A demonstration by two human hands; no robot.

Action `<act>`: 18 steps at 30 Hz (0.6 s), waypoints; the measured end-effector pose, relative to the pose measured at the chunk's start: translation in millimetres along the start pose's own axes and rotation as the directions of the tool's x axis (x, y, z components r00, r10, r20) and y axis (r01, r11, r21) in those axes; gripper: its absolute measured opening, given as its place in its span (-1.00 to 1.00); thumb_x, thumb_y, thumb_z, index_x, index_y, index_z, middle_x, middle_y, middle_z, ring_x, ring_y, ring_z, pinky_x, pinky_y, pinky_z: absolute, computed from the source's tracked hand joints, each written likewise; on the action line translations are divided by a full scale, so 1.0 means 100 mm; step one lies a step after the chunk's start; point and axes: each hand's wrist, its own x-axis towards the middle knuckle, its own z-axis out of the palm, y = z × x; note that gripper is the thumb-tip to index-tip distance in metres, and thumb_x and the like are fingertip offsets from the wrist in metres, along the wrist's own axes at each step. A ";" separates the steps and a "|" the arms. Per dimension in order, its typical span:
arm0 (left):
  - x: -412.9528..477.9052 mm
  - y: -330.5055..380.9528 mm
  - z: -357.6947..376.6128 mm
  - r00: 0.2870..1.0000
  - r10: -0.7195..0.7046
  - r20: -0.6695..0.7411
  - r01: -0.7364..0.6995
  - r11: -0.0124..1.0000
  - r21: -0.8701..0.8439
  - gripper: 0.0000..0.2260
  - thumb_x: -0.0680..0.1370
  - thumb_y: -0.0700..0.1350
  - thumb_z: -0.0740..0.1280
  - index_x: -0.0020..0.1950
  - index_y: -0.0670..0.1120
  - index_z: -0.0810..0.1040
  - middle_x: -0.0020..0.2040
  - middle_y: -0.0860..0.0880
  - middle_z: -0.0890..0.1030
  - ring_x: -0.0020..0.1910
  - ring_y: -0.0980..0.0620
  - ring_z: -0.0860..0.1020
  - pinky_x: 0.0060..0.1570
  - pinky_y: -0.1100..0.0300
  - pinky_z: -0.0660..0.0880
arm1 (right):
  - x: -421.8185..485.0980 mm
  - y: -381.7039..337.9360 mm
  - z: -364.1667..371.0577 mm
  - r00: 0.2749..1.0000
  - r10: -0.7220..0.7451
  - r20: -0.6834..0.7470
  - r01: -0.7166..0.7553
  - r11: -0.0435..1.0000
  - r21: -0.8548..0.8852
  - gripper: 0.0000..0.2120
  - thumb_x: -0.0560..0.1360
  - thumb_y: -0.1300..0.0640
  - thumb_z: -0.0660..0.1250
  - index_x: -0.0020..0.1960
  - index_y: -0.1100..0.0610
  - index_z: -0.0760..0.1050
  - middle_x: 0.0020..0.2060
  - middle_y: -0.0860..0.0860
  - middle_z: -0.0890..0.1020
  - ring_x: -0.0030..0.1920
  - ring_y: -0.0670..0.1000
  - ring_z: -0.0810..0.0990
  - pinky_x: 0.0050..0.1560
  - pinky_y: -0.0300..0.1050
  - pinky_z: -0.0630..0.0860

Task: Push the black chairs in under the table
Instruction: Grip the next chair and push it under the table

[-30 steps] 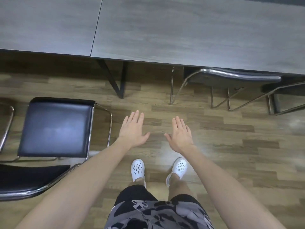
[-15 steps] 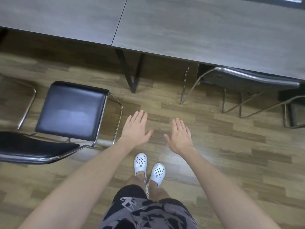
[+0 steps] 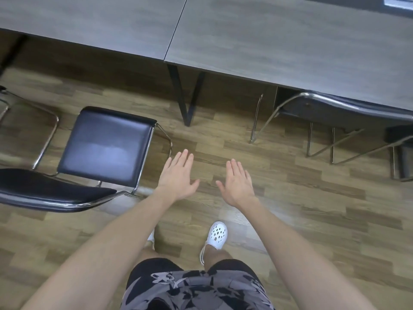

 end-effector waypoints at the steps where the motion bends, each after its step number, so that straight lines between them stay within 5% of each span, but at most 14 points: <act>1: 0.00 -0.06 0.00 1.000 -0.001 0.001 0.001 1.000 -0.002 -0.27 0.56 0.22 0.13 0.60 -0.09 -0.06 0.61 -0.07 -0.09 0.58 -0.03 -0.06 0.54 -0.01 -0.08 | 0.01 -0.06 0.00 1.000 0.001 0.004 -0.001 1.000 -0.001 -0.29 0.63 -0.15 0.08 0.59 0.19 -0.12 0.58 0.07 -0.08 0.57 0.05 -0.14 0.53 0.02 -0.12; 18: -0.17 -2.41 -0.20 0.999 0.042 0.012 -0.043 0.999 0.025 -0.30 0.57 0.22 0.11 0.60 -0.08 -0.01 0.60 -0.11 0.01 0.57 -0.13 -0.02 0.52 -0.03 -0.04 | 0.35 -2.32 0.40 0.998 0.067 0.004 -0.067 0.997 -0.025 -0.29 0.63 -0.15 0.07 0.59 0.20 -0.12 0.58 0.09 -0.10 0.57 0.08 -0.13 0.54 0.04 -0.10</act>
